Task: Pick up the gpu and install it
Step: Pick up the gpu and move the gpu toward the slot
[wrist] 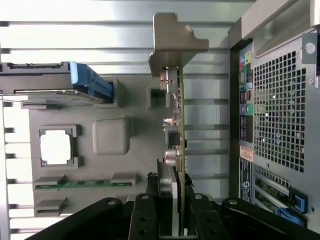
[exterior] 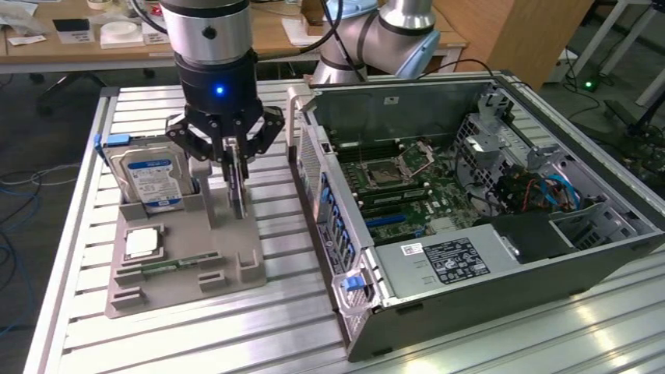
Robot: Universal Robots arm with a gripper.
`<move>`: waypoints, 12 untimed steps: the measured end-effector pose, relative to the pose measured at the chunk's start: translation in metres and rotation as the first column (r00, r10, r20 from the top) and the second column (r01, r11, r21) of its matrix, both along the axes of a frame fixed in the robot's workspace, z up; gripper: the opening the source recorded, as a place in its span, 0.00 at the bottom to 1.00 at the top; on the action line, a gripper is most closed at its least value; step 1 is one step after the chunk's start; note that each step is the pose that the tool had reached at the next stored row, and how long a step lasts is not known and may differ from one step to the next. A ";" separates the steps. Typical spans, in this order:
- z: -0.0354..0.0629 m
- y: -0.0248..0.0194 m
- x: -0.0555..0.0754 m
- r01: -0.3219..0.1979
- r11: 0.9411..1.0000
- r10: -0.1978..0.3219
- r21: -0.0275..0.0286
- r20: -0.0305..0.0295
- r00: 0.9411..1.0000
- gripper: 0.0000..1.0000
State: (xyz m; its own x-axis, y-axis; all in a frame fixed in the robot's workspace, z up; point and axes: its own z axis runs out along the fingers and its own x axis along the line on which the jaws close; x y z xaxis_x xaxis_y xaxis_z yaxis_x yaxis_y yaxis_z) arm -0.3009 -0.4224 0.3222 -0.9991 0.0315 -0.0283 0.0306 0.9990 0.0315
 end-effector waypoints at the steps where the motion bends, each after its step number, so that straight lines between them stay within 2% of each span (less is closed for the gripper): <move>1: 0.0007 0.0000 0.000 0.000 1.000 0.000 0.000 0.000 1.000 0.28; 12: 0.0082 0.0000 0.000 0.000 1.000 0.000 -0.001 0.000 1.000 0.28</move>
